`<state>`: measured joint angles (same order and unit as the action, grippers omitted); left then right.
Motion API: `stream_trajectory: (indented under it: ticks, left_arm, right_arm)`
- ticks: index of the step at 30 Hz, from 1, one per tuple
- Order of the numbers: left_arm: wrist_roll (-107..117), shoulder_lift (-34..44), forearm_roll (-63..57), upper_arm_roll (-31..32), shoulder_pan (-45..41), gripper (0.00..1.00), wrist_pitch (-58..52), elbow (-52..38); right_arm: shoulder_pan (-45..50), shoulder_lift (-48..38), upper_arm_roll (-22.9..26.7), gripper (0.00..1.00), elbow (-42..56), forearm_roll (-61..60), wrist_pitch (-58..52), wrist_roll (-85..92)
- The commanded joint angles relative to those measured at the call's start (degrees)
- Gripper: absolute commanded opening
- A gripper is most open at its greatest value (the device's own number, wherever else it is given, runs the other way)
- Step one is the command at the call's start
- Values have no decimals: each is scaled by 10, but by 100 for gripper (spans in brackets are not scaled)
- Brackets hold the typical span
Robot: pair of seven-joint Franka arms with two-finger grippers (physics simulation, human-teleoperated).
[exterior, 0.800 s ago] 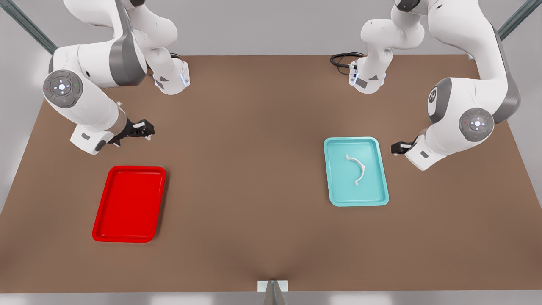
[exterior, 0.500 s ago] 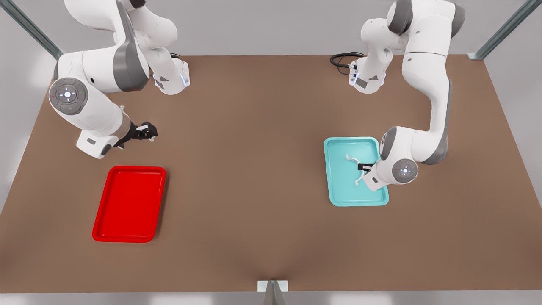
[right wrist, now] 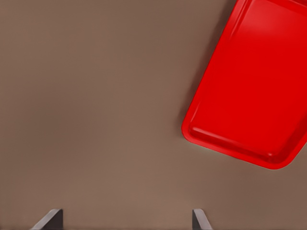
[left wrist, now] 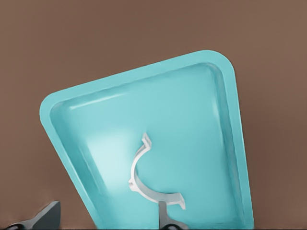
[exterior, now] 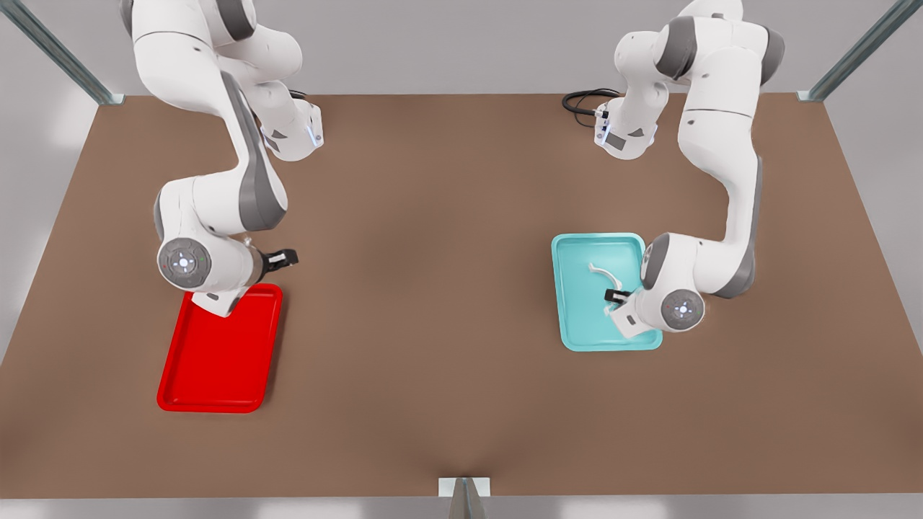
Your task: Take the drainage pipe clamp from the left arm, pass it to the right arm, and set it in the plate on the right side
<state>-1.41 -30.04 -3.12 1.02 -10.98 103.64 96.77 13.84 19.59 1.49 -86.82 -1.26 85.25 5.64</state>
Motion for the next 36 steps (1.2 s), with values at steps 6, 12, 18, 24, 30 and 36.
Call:
stream_trajectory:
  ticks: [6, 12, 18, 24, 30, 36]
  left_arm:
    - [-27, 27, -1, 11, 27, 100, 175, 134]
    - [-33, -4, 0, 20, 20, 100, 316, 180]
    - [-140, -5, 0, 20, 22, 67, 291, 198]
    - [-140, 0, 1, 20, 22, 67, 284, 197]
    - [-257, 0, 0, 20, 23, 67, 292, 195]
    - [-267, -1, 1, 20, 23, 40, 293, 194]
  right_arm:
    - [-12, 17, 0, 100, -45, -17, 74, 17]
    - [-22, 34, -1, 64, -53, -18, 89, 46]
    - [-22, 38, 0, 100, -49, -29, 90, 45]
    - [-22, 60, -1, 100, -51, -38, 104, 115]
    - [-21, 66, -3, 100, -71, -54, 138, 157]
    - [-21, 52, -4, 100, -100, -85, 202, 302]
